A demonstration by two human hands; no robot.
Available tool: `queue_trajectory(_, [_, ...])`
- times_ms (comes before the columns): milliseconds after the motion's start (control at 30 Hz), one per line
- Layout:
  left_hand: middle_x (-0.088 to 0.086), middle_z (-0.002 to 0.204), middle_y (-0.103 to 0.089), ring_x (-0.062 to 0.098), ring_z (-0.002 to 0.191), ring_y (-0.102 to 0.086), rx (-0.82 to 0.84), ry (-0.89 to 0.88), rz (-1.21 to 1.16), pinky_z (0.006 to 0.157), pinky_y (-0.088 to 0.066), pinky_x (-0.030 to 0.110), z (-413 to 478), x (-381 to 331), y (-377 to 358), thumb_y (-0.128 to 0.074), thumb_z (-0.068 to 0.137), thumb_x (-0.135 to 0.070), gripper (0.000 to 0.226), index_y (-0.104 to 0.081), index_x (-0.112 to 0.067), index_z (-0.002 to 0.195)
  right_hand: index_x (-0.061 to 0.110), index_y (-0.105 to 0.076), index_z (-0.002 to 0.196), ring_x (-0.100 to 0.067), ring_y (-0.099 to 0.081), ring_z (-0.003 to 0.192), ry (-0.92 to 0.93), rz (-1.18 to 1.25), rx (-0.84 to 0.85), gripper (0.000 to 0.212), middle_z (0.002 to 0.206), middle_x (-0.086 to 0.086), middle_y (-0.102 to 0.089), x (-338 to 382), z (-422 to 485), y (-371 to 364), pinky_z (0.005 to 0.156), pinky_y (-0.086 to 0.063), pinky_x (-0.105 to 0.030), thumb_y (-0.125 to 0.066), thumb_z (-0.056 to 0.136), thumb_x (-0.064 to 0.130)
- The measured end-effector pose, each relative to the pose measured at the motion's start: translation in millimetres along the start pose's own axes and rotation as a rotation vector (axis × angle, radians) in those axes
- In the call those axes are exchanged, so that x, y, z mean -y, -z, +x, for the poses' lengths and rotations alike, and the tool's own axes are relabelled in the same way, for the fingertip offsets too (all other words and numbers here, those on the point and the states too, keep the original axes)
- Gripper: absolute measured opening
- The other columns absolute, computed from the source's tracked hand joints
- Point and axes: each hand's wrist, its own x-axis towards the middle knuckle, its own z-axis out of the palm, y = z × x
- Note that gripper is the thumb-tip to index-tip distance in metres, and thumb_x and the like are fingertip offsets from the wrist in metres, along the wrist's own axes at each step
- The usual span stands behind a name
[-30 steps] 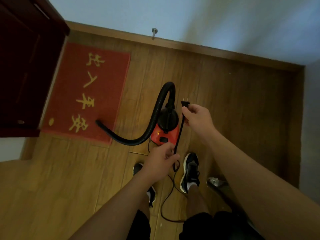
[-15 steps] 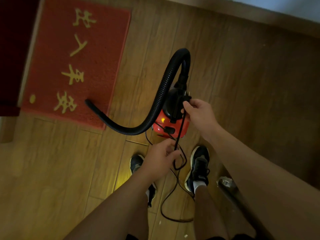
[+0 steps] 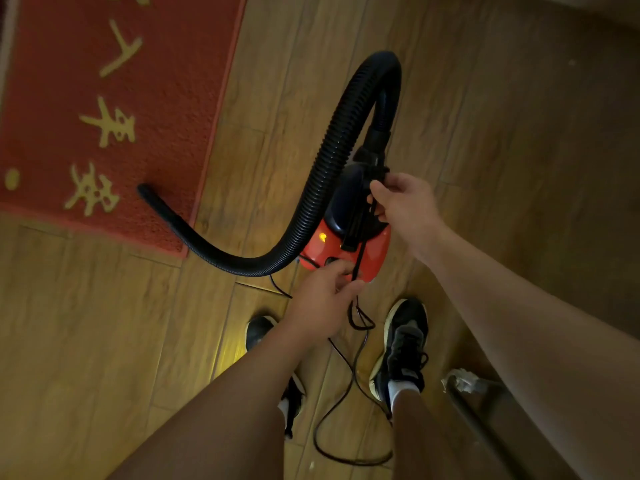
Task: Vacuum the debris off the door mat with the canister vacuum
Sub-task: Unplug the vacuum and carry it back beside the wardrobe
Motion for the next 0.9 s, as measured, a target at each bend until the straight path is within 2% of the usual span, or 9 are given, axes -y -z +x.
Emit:
queue_trajectory(67, [-0.016, 0.077, -0.072, -0.003, 0.063, -0.063, -0.018, 0.009, -0.016, 0.067, -0.052, 0.03, 10, 4, -2, -0.065, 0.099, -0.021, 0.015, -0.068, -0.035, 0.098, 0.023, -0.066, 0.092, 0.0, -0.06, 0.06, 0.007, -0.001, -0.014, 0.014, 0.079, 0.006, -0.066, -4, 11, -1, 0.054, -0.046, -0.014, -0.059, 0.102, 0.017])
queue_trajectory(167, [-0.019, 0.072, -0.069, -0.006, 0.061, -0.061, -0.049, 0.013, 0.002, 0.064, -0.046, 0.022, 22, 9, -1, -0.066, 0.098, -0.022, 0.021, -0.065, -0.042, 0.091, 0.018, -0.065, 0.095, -0.003, -0.059, 0.062, 0.009, 0.01, -0.015, 0.008, 0.08, 0.003, -0.065, -8, 24, -5, 0.05, -0.044, -0.01, -0.061, 0.1, 0.012])
queue_trajectory(400, [-0.011, 0.074, -0.07, -0.001, 0.065, -0.062, -0.069, 0.041, -0.005, 0.066, -0.048, 0.024, 42, 20, -4, -0.066, 0.098, -0.028, 0.005, -0.071, -0.029, 0.096, 0.018, -0.065, 0.097, 0.004, -0.057, 0.055, 0.043, -0.015, -0.027, 0.007, 0.079, 0.002, -0.065, -18, 49, -9, 0.05, -0.042, -0.007, -0.062, 0.099, 0.011])
queue_trajectory(567, [-0.011, 0.073, -0.071, 0.002, 0.068, -0.065, -0.104, 0.069, -0.02, 0.069, -0.052, 0.028, 54, 24, -8, -0.068, 0.097, -0.026, 0.009, -0.07, -0.031, 0.09, 0.026, -0.068, 0.084, -0.001, -0.061, 0.063, 0.123, -0.049, -0.078, 0.015, 0.073, 0.009, -0.065, -24, 65, -11, 0.064, -0.05, -0.021, -0.069, 0.094, 0.015])
queue_trajectory(667, [-0.01, 0.075, -0.072, 0.0, 0.067, -0.065, -0.114, 0.085, -0.019, 0.068, -0.05, 0.022, 58, 25, -8, -0.068, 0.097, -0.025, 0.006, -0.072, -0.026, 0.094, 0.024, -0.071, 0.088, -0.007, -0.064, 0.07, 0.117, -0.049, -0.096, 0.009, 0.076, 0.004, -0.066, -30, 74, -11, 0.072, -0.055, -0.026, -0.072, 0.092, 0.016])
queue_trajectory(800, [-0.012, 0.076, -0.073, -0.007, 0.068, -0.067, -0.118, 0.109, -0.046, 0.065, -0.047, 0.011, 61, 27, -8, -0.07, 0.096, -0.024, 0.006, -0.075, -0.022, 0.095, 0.02, -0.073, 0.098, -0.001, -0.065, 0.07, 0.106, -0.024, -0.088, 0.007, 0.078, 0.008, -0.066, -38, 79, -11, 0.069, -0.053, -0.018, -0.072, 0.093, 0.016])
queue_trajectory(900, [-0.015, 0.073, -0.074, -0.006, 0.066, -0.066, -0.139, 0.129, -0.056, 0.069, -0.05, 0.017, 64, 30, -11, -0.072, 0.094, -0.026, 0.011, -0.073, -0.031, 0.085, 0.02, -0.074, 0.1, 0.001, -0.068, 0.076, 0.101, 0.007, -0.081, 0.01, 0.08, 0.012, -0.069, -42, 81, -12, 0.07, -0.052, -0.015, -0.071, 0.093, 0.014])
